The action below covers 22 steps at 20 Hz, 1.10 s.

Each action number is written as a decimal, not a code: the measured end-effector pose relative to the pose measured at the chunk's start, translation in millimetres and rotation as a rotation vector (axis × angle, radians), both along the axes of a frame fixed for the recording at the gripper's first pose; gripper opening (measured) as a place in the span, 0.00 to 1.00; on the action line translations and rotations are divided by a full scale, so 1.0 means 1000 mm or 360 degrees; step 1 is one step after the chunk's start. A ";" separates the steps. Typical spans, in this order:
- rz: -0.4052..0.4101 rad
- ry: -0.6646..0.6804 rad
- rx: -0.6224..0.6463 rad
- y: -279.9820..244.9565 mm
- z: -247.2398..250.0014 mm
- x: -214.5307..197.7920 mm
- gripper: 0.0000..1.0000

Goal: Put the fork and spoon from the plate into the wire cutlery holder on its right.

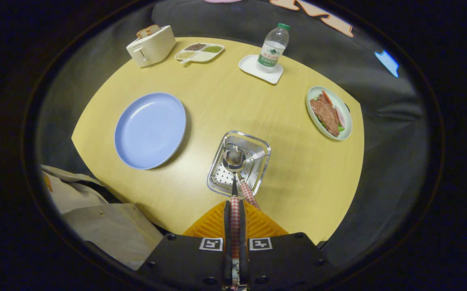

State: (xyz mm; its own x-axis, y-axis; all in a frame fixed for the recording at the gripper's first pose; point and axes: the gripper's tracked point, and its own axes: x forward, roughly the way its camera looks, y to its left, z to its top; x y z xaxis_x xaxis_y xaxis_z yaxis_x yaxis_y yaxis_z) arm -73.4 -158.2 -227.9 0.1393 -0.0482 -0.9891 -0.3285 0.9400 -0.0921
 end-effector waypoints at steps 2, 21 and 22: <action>0.0014 0.0030 -0.0009 0.002 -0.001 0.002 0.12; -0.0156 -0.0570 0.0284 0.037 0.040 0.057 1.00; -0.0161 -0.0659 0.0300 0.039 0.049 0.061 1.00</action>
